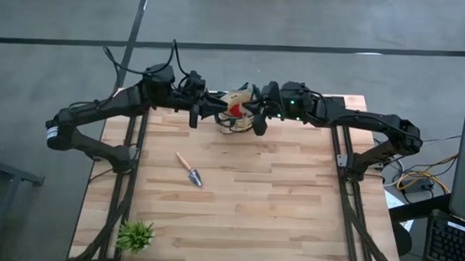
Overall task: Pick & Place Garden tools in Gardening bag
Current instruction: Put the right trowel into the gardening bag
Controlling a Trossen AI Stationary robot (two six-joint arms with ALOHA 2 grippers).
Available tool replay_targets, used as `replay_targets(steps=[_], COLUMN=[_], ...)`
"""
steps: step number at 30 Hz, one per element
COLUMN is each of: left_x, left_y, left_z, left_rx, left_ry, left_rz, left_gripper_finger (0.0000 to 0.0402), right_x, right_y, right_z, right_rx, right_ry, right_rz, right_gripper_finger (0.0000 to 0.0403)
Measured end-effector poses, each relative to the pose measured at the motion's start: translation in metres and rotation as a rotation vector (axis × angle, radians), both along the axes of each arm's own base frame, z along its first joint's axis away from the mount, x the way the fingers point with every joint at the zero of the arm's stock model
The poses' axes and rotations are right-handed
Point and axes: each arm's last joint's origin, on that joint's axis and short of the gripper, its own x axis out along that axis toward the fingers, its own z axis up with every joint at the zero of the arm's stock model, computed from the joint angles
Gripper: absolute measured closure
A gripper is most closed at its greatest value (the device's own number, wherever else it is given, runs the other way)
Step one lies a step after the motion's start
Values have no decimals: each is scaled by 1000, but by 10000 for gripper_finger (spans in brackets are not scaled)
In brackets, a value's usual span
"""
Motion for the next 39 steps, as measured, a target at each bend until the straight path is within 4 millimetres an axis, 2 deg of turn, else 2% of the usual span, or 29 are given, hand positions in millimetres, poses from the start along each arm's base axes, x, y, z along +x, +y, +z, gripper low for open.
replay_targets(steps=[8,15,31,39], left_x=[0,1,1,0], left_y=[0,0,0,0], left_z=[-1,-1,-2,-3], left_rx=[-2,-3,0,21], left_ry=[5,6,21,30], left_rz=[-2,-4,0,1], left_gripper_finger=[296,296,296,296], right_x=[15,31,42,42], right_y=[-9,-18,-23,-23], right_z=[-26,-39,-71,-89], right_rx=[-15,-52,-38,1], right_ry=[84,66,136,182], right_rz=[-52,-127,-134,-155], right_gripper_finger=[395,395,395,394])
